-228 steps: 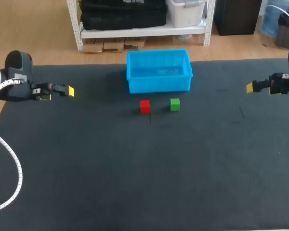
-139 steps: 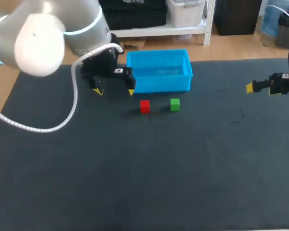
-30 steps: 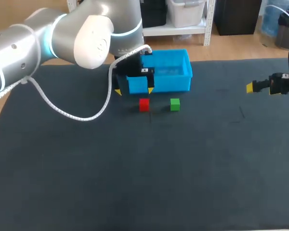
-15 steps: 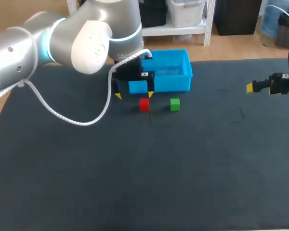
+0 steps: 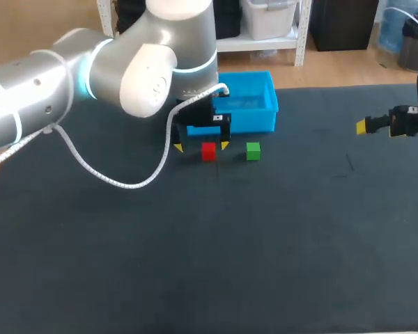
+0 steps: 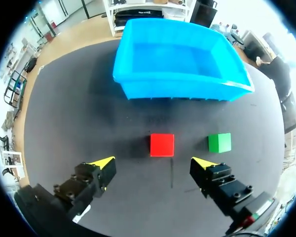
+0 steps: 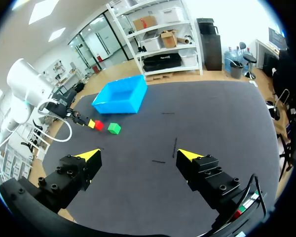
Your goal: Use the left arm to pick the red cube and place it into the blue plastic box first, then use the right arm to grasp the green cube and put it into the same blue plastic box after the first action is fully finished.
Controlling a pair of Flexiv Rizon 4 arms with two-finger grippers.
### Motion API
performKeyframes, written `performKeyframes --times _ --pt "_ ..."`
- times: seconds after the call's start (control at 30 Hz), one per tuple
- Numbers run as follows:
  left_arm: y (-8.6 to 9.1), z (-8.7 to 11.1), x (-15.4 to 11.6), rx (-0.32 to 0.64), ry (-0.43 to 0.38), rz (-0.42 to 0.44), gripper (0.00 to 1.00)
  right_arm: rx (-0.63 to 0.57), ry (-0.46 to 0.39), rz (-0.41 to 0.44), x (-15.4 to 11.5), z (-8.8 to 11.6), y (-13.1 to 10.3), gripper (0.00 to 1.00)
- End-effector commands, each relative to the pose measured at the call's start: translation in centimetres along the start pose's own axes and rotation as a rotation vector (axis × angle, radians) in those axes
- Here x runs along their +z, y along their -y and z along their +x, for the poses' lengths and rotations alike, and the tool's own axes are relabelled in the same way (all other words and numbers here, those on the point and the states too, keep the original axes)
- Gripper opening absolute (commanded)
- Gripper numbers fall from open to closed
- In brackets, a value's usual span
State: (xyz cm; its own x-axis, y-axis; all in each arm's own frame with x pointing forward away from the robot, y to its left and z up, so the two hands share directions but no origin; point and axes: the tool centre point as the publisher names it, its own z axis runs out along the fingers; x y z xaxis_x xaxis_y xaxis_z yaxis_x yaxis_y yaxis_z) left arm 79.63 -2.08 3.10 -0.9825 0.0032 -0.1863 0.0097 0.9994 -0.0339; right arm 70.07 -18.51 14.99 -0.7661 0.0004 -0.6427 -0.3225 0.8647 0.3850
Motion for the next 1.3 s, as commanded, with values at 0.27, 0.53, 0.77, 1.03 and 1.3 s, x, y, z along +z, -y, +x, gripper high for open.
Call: performKeyframes --times 0.27,0.53,0.77,1.03,1.3 --pt "1.0 -1.9 1.4 -0.001 -0.035 -0.014 1.00 0.000 0.000 0.001 0.0 0.0 0.0 1.00" --pt "0.8 -2.0 2.9 -0.002 -0.045 -0.026 1.00 0.000 0.000 0.001 0.0 0.0 0.0 1.00" --pt "0.8 -2.1 3.7 -0.007 -0.053 -0.030 1.00 0.000 0.000 0.001 0.0 0.0 0.0 1.00" --pt "0.8 -2.0 4.3 -0.002 -0.060 -0.030 0.92 0.000 0.000 0.001 0.0 0.0 0.0 1.00" --pt "0.9 -1.9 4.9 0.004 -0.056 -0.035 0.19 0.000 0.000 0.001 0.0 0.0 0.0 1.00"
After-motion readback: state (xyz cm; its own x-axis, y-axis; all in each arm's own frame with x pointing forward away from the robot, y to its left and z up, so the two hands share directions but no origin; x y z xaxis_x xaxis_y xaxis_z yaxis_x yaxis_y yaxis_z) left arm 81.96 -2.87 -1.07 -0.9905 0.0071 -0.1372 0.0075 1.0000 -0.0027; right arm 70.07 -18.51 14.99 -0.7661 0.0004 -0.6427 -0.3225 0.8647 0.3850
